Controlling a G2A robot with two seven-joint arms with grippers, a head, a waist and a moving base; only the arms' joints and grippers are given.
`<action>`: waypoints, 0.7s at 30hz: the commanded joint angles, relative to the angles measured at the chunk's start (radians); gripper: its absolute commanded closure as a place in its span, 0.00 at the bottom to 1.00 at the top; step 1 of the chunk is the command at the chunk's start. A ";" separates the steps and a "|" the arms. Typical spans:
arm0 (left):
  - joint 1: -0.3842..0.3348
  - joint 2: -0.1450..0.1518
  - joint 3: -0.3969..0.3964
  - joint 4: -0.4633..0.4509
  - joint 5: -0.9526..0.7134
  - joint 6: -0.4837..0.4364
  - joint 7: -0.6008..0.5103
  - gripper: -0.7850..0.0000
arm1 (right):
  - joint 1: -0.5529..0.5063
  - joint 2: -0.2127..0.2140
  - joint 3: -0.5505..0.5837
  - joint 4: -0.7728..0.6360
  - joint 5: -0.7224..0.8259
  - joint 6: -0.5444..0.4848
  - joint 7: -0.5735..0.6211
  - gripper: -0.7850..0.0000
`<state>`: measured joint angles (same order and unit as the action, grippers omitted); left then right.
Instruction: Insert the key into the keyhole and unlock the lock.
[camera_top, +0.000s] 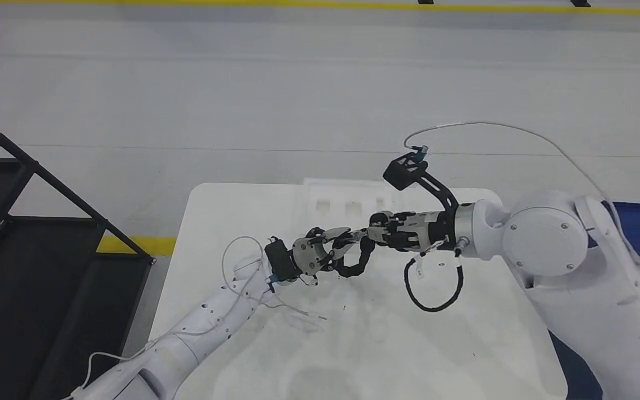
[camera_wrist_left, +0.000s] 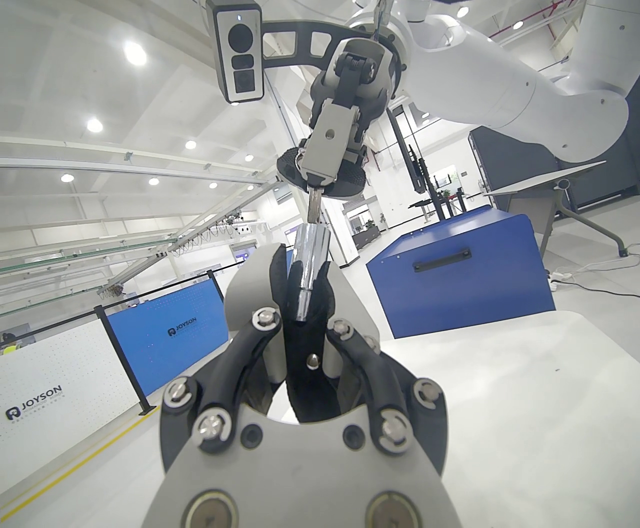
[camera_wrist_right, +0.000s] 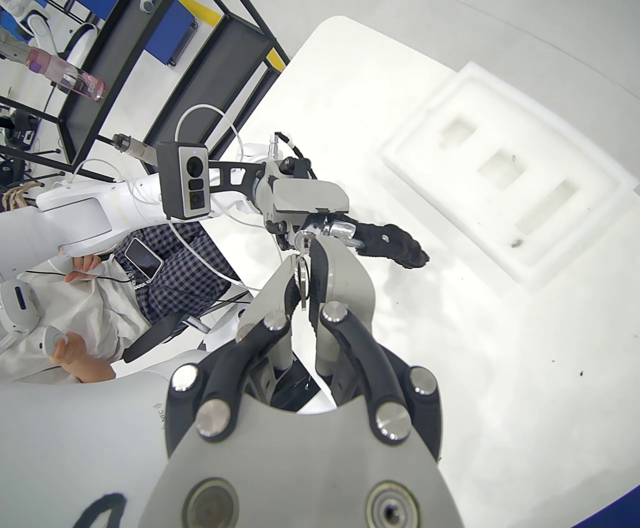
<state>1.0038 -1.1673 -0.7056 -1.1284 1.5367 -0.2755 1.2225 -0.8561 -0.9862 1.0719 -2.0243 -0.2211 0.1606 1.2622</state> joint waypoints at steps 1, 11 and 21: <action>0.002 -0.001 -0.003 0.000 0.003 -0.001 -0.001 1.00 | 0.005 -0.001 -0.009 -0.003 -0.005 0.007 0.001 1.00; 0.012 -0.007 -0.027 0.002 0.019 -0.005 -0.004 1.00 | 0.042 -0.001 -0.032 -0.023 -0.061 0.058 0.027 1.00; 0.019 -0.010 -0.045 -0.003 0.056 0.001 -0.006 1.00 | 0.059 -0.001 -0.051 -0.020 -0.076 0.079 0.046 1.00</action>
<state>1.0219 -1.1774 -0.7497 -1.1311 1.5895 -0.2760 1.2174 -0.7985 -0.9868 1.0232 -2.0456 -0.2973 0.2399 1.3094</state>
